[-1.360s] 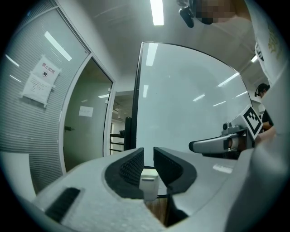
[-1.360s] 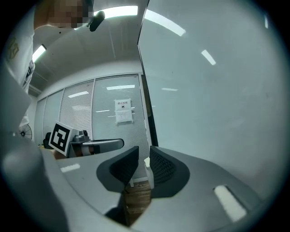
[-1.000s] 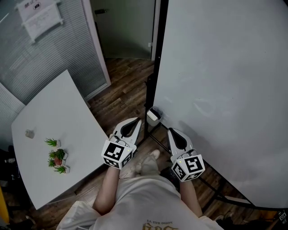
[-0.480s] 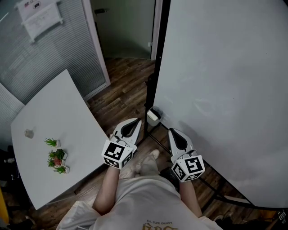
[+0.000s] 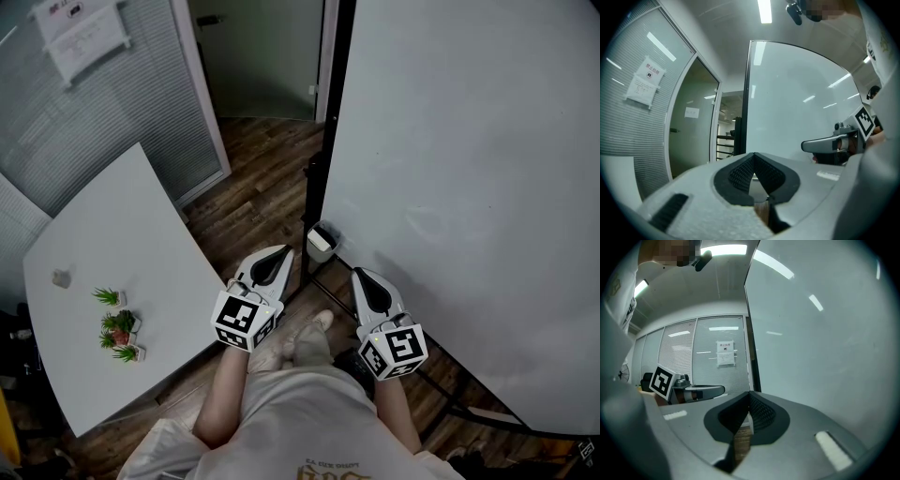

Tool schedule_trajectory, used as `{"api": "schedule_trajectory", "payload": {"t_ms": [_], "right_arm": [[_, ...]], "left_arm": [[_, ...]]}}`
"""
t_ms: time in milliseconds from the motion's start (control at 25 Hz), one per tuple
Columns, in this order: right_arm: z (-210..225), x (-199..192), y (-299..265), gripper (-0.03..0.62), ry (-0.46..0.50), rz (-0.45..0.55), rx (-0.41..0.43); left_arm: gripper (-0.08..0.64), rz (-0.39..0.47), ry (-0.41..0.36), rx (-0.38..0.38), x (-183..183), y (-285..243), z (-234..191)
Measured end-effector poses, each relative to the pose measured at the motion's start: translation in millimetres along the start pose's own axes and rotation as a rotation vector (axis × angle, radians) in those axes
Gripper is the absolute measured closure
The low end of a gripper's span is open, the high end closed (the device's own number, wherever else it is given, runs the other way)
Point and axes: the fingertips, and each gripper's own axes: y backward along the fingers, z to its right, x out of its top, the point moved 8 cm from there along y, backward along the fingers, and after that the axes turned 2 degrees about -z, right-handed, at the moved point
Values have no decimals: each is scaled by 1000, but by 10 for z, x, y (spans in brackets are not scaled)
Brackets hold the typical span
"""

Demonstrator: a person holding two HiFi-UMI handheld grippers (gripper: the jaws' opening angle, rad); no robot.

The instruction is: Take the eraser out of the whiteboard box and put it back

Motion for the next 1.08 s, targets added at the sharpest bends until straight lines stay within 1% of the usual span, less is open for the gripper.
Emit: {"api": "schedule_trajectory", "payload": {"t_ms": [680, 920, 1080], "right_arm": [[37, 25, -26, 581, 16, -13, 2], [34, 22, -38, 581, 24, -18, 7], [29, 18, -38, 581, 25, -20, 9]], "left_arm": [[561, -12, 8, -11, -16, -50, 5], [561, -9, 12, 2, 0, -38, -28], [561, -7, 21, 27, -4, -19, -57]]}}
